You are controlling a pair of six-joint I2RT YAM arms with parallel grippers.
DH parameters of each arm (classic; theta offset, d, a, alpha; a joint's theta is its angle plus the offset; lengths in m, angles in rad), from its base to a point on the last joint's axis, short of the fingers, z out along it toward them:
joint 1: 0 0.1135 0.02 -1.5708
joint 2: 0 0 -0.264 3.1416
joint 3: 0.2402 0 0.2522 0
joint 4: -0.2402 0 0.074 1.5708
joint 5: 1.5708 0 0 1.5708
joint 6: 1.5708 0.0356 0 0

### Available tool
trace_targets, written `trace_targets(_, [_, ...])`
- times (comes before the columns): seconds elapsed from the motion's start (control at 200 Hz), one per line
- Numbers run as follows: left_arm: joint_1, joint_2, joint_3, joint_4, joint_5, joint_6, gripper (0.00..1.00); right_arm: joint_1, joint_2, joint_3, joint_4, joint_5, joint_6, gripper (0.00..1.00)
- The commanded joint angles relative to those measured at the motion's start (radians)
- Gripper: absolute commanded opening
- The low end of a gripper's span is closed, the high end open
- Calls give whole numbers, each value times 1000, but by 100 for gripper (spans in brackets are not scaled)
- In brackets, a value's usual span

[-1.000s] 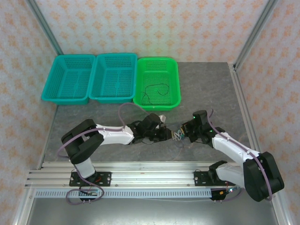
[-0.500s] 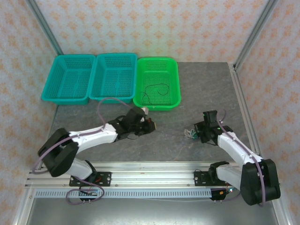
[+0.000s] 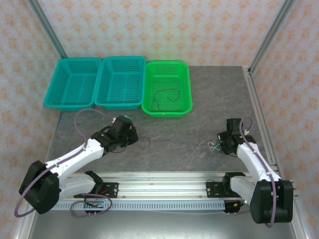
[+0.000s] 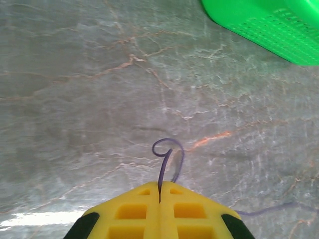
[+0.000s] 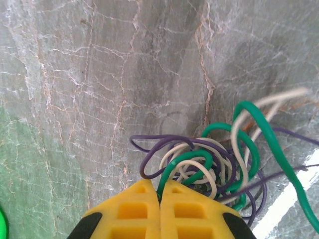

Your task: Untangle the cables

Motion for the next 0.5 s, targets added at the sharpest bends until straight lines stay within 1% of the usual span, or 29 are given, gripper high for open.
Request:
trace_targets(0.0, [10, -28, -3, -74, -56, 35, 0, -8, -22, 25, -1, 30, -81, 0])
trace_targets(0.085, [13, -38, 4, -91, -67, 47, 0, -3, -21, 11, 43, -14, -98, 1])
trace_targets(0.29, [63, -91, 41, -201, -132, 95, 0, -2, -2, -6, 56, 4, -99, 3])
trace_targets(0.39, [106, -125, 52, -256, -157, 117, 0, -5, 6, 0, 57, 16, -100, 3])
trace_targets(0.495, [174, -172, 66, -322, -186, 146, 0, -9, 13, 24, 35, 50, -111, 4])
